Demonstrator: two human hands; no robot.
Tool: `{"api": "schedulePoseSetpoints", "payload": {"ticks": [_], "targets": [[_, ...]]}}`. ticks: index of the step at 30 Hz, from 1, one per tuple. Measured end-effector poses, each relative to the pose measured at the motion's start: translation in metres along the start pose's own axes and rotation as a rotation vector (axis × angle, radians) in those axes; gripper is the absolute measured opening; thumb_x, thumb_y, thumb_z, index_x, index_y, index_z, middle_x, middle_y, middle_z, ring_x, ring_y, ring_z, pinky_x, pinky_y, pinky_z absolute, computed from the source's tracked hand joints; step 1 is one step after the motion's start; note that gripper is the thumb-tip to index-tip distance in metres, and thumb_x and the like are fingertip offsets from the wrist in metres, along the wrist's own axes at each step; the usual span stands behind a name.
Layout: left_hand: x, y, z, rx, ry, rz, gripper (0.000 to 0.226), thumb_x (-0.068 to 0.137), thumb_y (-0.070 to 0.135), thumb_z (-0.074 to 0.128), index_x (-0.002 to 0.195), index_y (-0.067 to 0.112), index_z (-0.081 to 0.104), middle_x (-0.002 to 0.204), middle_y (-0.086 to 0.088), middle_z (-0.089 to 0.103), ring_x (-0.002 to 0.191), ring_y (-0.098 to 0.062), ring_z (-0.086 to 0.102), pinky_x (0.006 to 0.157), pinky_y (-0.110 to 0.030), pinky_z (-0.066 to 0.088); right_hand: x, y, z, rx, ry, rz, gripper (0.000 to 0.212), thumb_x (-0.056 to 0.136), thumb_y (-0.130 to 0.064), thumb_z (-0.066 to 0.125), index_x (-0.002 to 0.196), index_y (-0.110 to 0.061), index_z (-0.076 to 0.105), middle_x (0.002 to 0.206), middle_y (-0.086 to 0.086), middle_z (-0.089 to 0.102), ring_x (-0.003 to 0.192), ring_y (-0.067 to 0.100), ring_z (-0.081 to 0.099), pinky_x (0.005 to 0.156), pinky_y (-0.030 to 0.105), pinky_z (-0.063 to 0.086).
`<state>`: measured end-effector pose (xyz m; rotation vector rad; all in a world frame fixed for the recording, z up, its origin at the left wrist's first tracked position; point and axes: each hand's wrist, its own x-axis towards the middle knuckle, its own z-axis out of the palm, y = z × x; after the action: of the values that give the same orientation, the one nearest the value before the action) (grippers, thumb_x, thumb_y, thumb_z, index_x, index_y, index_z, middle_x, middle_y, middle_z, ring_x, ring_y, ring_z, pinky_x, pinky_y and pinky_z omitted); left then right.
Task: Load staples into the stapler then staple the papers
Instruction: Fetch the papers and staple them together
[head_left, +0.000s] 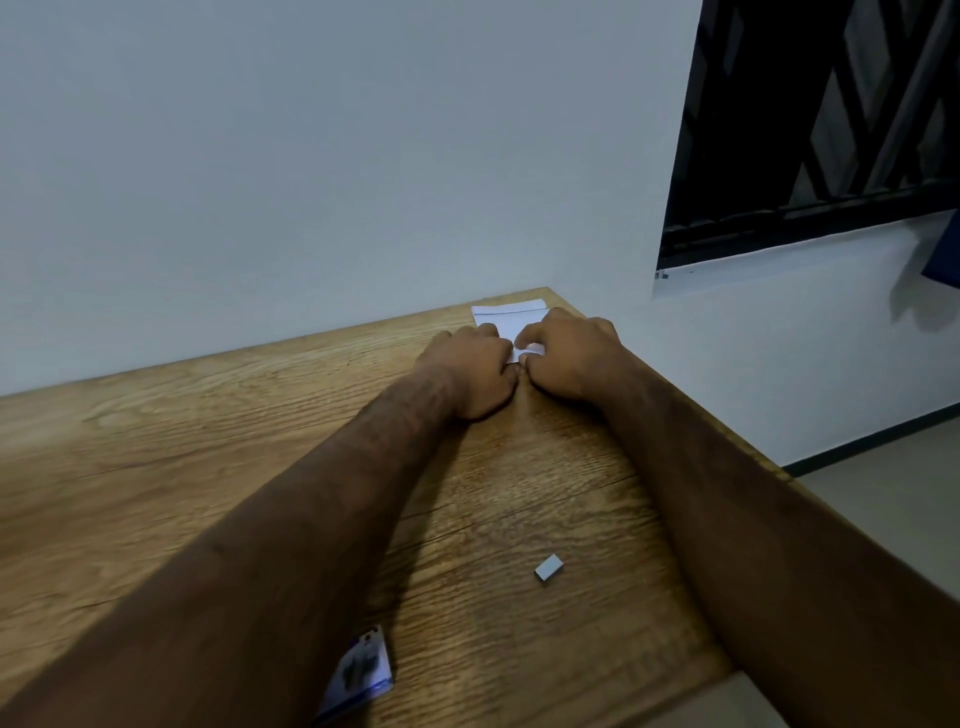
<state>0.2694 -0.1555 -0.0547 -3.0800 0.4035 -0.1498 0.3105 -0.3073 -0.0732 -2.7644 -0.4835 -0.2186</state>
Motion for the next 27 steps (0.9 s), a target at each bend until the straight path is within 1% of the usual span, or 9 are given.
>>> {"api": "schedulePoseSetpoints", "payload": {"ticks": [2,5,8,12,14,17,20,24,27], "targets": [[-0.008,-0.006,-0.001,0.015,0.023,0.004,0.023,0.099,0.033,0.039,0.097,0.021,0.059,0.121,-0.008,0.059,0.115,-0.030,0.056,0.094,-0.042,0.040,-0.004,-0.005,-0.002,-0.007,0.002,-0.048,0.032,0.093,-0.042,0.053,0.122,-0.040,0.066,0.136,-0.007,0.057,0.127,0.017,0.053,0.107,0.039,0.030],[-0.023,-0.016,-0.002,0.023,0.051,0.008,0.027,0.098,0.028,0.042,0.109,0.020,0.066,0.119,-0.006,0.060,0.114,-0.029,0.056,0.093,-0.041,0.039,-0.014,-0.017,-0.004,0.003,-0.003,-0.115,0.031,0.092,-0.044,0.059,0.121,-0.037,0.067,0.125,-0.008,0.064,0.118,0.017,0.059,0.101,0.039,0.042],[-0.043,-0.028,-0.005,0.050,0.057,0.011,0.030,0.098,0.030,0.043,0.116,0.023,0.067,0.119,-0.002,0.061,0.115,-0.026,0.057,0.095,-0.041,0.038,-0.026,-0.033,-0.004,0.029,0.007,-0.164,0.033,0.090,-0.045,0.063,0.121,-0.034,0.065,0.119,-0.010,0.068,0.111,0.015,0.061,0.090,0.033,0.046],[-0.075,-0.043,-0.010,0.164,0.060,0.026,0.028,0.099,0.032,0.042,0.106,0.024,0.067,0.111,-0.001,0.063,0.111,-0.025,0.059,0.095,-0.041,0.036,-0.042,-0.060,-0.004,-0.005,0.017,-0.241,0.025,0.091,-0.050,0.058,0.110,-0.035,0.066,0.110,-0.012,0.070,0.103,0.015,0.062,0.082,0.034,0.049],[-0.092,-0.050,-0.012,0.199,0.058,0.019,0.027,0.098,0.034,0.042,0.102,0.024,0.067,0.107,0.000,0.065,0.108,-0.025,0.061,0.094,-0.042,0.036,-0.049,-0.074,-0.002,-0.015,0.011,-0.284,0.026,0.092,-0.053,0.055,0.105,-0.035,0.067,0.106,-0.013,0.070,0.098,0.015,0.062,0.077,0.034,0.048],[-0.116,-0.062,-0.014,0.198,0.059,0.001,0.027,0.096,0.035,0.042,0.099,0.025,0.067,0.104,0.002,0.065,0.106,-0.023,0.062,0.091,-0.040,0.034,-0.059,-0.092,0.003,0.006,-0.022,-0.344,0.025,0.092,-0.051,0.056,0.105,-0.035,0.070,0.106,-0.012,0.070,0.100,0.015,0.062,0.078,0.033,0.048],[-0.140,-0.074,-0.012,0.171,0.062,-0.027,0.026,0.095,0.034,0.043,0.099,0.026,0.066,0.107,0.002,0.064,0.107,-0.023,0.060,0.090,-0.040,0.033,-0.069,-0.106,0.006,0.039,-0.046,-0.379,0.021,0.091,-0.037,0.060,0.110,-0.035,0.071,0.112,-0.010,0.070,0.106,0.016,0.061,0.084,0.033,0.049],[-0.172,-0.086,-0.009,0.098,0.077,-0.088,0.029,0.098,0.037,0.041,0.103,0.024,0.067,0.110,0.002,0.064,0.109,-0.023,0.060,0.091,-0.039,0.036,-0.079,-0.122,0.008,0.142,-0.067,-0.403,0.016,0.089,-0.028,0.067,0.102,-0.030,0.076,0.103,-0.009,0.074,0.097,0.013,0.064,0.081,0.030,0.051],[-0.193,-0.093,-0.012,0.051,0.088,-0.115,0.028,0.099,0.038,0.043,0.102,0.025,0.068,0.109,0.004,0.064,0.109,-0.021,0.060,0.089,-0.039,0.038,-0.085,-0.131,0.011,0.180,-0.085,-0.442,0.019,0.089,-0.022,0.068,0.105,-0.027,0.078,0.105,-0.007,0.075,0.097,0.012,0.065,0.084,0.030,0.050]]}}
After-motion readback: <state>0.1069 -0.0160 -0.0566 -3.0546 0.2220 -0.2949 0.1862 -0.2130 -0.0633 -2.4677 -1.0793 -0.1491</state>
